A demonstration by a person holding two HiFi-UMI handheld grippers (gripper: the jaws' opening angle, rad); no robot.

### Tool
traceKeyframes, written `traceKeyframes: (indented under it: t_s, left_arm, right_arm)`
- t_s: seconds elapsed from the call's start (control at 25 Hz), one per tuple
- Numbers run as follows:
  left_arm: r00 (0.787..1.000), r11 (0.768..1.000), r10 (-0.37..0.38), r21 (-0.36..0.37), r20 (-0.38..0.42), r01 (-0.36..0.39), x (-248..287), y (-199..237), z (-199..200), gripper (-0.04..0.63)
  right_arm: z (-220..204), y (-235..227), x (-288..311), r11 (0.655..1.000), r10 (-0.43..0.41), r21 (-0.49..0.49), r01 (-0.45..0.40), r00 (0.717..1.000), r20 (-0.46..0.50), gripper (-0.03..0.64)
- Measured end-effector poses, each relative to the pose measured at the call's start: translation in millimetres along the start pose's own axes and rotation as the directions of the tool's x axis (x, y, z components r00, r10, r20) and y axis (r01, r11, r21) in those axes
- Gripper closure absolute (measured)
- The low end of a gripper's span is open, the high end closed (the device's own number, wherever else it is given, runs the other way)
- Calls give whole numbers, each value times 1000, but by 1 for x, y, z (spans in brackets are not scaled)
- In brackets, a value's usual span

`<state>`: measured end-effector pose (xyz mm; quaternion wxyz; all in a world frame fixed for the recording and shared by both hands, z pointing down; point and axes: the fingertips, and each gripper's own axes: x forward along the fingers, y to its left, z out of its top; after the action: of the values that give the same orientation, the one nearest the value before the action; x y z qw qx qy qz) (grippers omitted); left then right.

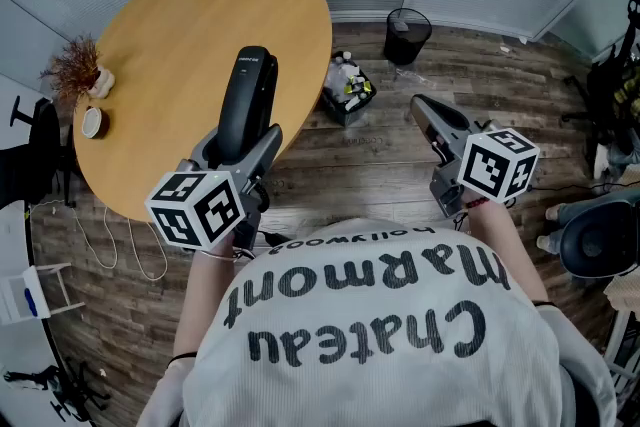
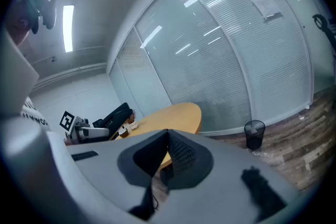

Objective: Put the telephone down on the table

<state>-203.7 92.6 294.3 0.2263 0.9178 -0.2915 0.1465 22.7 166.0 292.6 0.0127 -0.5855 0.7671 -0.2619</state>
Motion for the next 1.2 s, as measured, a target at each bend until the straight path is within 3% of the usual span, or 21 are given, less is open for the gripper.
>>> traceKeyframes:
  t_s: [0.44,0.76,1.2]
  left_arm:
    - [1000,1000,-21,-14,10,21,0,18,-1,285]
    - [1000,999,-5,-32,3,5,10,34,-4,285]
    - [994,989,106,-100,-7,-106,66,62,18,285]
  right_arm:
    - [0,4,27,999,1,50,-3,999,35,602]
    - [-2,-11,46,997,-11,72,11,1000,-3,603]
    - [40,-62,138,990,120,80,-115,991,-59,603]
